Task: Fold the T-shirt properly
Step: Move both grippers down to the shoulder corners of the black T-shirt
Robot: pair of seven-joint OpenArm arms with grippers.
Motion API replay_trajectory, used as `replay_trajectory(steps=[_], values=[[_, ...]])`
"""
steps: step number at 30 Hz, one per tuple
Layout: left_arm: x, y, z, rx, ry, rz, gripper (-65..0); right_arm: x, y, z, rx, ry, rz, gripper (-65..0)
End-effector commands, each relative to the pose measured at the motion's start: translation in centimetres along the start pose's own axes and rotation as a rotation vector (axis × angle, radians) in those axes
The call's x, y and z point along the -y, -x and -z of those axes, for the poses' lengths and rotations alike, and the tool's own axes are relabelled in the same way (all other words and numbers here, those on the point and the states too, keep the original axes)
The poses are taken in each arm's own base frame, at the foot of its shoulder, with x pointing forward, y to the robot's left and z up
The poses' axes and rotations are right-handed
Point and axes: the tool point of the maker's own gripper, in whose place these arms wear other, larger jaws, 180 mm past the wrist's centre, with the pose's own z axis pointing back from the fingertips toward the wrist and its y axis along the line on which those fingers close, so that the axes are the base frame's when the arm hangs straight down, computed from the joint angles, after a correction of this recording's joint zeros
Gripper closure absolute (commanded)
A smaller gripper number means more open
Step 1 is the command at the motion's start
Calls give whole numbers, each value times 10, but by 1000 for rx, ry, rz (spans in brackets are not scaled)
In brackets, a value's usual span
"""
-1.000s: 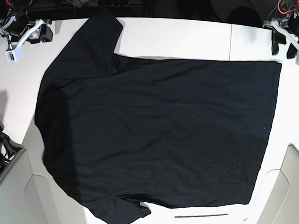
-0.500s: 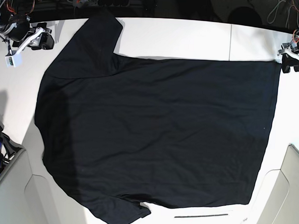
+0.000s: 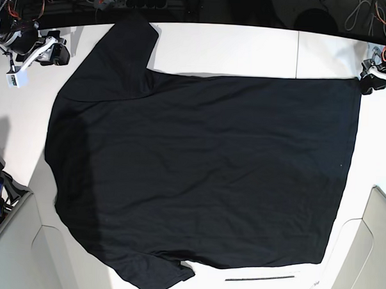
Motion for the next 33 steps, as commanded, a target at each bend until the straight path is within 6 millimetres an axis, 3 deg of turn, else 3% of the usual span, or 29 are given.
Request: replay_trajectory(steps=[1,10,16,20,31,33], values=[[1,-9,-3,14,14,13,-346,-1,-3,-3,4,-12,-11,-272],[10,-4,-2,-5,56,0,-346,-38,11,13,26,-122,68,-272],[29,14,10,-62,100,32,-346,-55,13,18,47,-176,92,-272],[37,13,17,-69,109,66,-346,-69,13,21,65,-220,108,-272],[43,13,21,-79,122,75,-340,-80,7,22,94,-266,129,-271],[43,13,20,-79,122,74,-277,-81,4,22,102,-271,130,-258]])
